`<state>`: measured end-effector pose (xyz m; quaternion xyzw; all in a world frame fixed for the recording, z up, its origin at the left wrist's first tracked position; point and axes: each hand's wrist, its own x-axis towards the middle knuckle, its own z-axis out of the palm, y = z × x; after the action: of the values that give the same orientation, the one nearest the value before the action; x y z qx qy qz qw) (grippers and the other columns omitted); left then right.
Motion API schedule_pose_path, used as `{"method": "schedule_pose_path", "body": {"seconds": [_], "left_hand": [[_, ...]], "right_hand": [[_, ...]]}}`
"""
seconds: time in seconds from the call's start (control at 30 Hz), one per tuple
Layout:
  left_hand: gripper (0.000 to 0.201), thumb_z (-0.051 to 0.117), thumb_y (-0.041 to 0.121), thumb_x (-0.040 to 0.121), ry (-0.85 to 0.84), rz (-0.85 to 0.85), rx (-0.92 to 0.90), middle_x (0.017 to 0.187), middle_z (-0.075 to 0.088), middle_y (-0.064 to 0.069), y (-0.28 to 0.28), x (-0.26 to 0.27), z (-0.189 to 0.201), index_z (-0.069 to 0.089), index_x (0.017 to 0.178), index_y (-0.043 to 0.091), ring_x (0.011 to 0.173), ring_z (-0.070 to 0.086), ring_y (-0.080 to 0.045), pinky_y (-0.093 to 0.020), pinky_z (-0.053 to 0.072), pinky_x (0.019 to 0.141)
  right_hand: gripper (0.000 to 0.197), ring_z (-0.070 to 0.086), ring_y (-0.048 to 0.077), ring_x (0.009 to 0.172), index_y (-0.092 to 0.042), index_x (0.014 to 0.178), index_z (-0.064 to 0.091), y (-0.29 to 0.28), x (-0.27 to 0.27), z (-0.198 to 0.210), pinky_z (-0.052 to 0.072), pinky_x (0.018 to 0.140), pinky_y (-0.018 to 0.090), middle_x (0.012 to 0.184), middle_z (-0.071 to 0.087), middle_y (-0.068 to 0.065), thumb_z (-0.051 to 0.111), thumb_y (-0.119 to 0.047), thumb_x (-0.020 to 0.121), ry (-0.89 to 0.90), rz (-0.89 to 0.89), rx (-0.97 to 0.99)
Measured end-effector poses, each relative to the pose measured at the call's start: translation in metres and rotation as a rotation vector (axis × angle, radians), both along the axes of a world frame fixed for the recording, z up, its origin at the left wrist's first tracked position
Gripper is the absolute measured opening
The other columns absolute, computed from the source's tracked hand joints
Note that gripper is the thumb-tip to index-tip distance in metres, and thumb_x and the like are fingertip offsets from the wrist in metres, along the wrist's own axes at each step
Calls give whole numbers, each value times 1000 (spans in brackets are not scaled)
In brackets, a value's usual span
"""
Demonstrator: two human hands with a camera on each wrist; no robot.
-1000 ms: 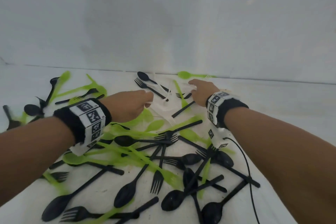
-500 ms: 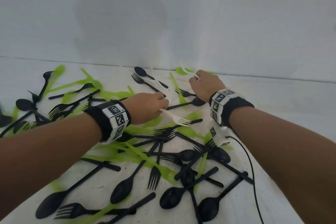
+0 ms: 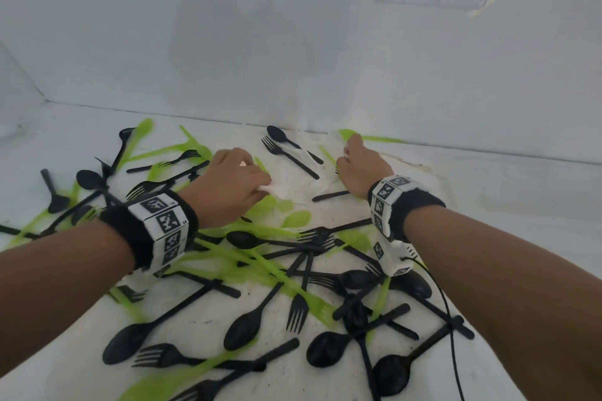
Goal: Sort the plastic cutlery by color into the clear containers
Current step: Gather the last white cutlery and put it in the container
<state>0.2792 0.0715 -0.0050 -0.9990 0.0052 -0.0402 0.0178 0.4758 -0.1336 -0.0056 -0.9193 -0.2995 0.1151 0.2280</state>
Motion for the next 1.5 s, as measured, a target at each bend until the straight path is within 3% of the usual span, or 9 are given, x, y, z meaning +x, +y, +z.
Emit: {"method": "schedule_pose_path", "body": {"seconds": [0.2,0.33,0.57,0.7,0.87,1.0,1.1,1.27,1.5], "left_hand": [[29,34,41,109,70,228,-420,69,51,8,0,-4,14,42,89,23,64,48,-8,-33,32,59],[28,41,32,107,-17,358,-577,64,53,-4,11,14,10,43,87,13,55,45,-22,-35,32,53],[24,44,29,101,-108,542,-624,79,56,-4,25,87,-6,49,83,14,74,52,-26,-36,37,62],[18,44,21,101,22,383,-423,98,62,-9,16,122,-9,57,93,10,88,57,-31,-37,43,75],[22,43,22,104,209,271,-157,125,47,-9,3,144,-24,60,117,16,99,62,-34,-45,52,89],[19,48,27,104,135,209,-176,120,49,-8,5,143,-25,60,113,15,93,61,-32,-44,52,82],[22,45,29,106,18,132,-232,111,52,-6,6,132,-21,57,116,13,90,59,-31,-44,51,79],[17,40,33,108,-110,165,-353,82,65,-4,10,103,-4,46,107,16,69,59,-27,-45,51,67],[16,51,37,104,-95,292,-746,80,72,5,6,77,18,52,91,28,63,58,-1,-28,41,62]], "right_hand": [[32,61,28,91,-28,127,48,12,-1,-8,51,75,35,109,64,5,48,-26,95,-70,254,-362],[13,64,26,94,-29,106,57,10,5,-14,49,71,32,102,64,1,53,-23,94,-143,290,-437],[18,60,21,77,-19,115,47,3,4,0,44,68,35,84,61,0,42,-35,107,-99,216,-51],[17,50,15,63,-16,108,45,3,2,15,36,56,30,75,55,-1,44,-32,107,69,-25,387],[16,52,13,62,-18,105,54,3,3,25,42,59,30,75,61,-2,50,-34,103,310,-144,554],[13,31,18,48,-14,89,54,2,2,25,26,48,31,73,74,12,52,-22,99,531,-147,664],[12,34,10,39,-10,90,60,2,0,25,22,45,26,68,62,10,56,-18,98,586,-167,710],[30,28,13,48,-14,89,56,-1,5,14,26,46,25,60,36,-3,50,-41,102,563,-225,720],[14,64,15,59,-13,114,49,-4,4,-3,57,73,35,88,72,2,44,-24,107,500,-242,610]]}}
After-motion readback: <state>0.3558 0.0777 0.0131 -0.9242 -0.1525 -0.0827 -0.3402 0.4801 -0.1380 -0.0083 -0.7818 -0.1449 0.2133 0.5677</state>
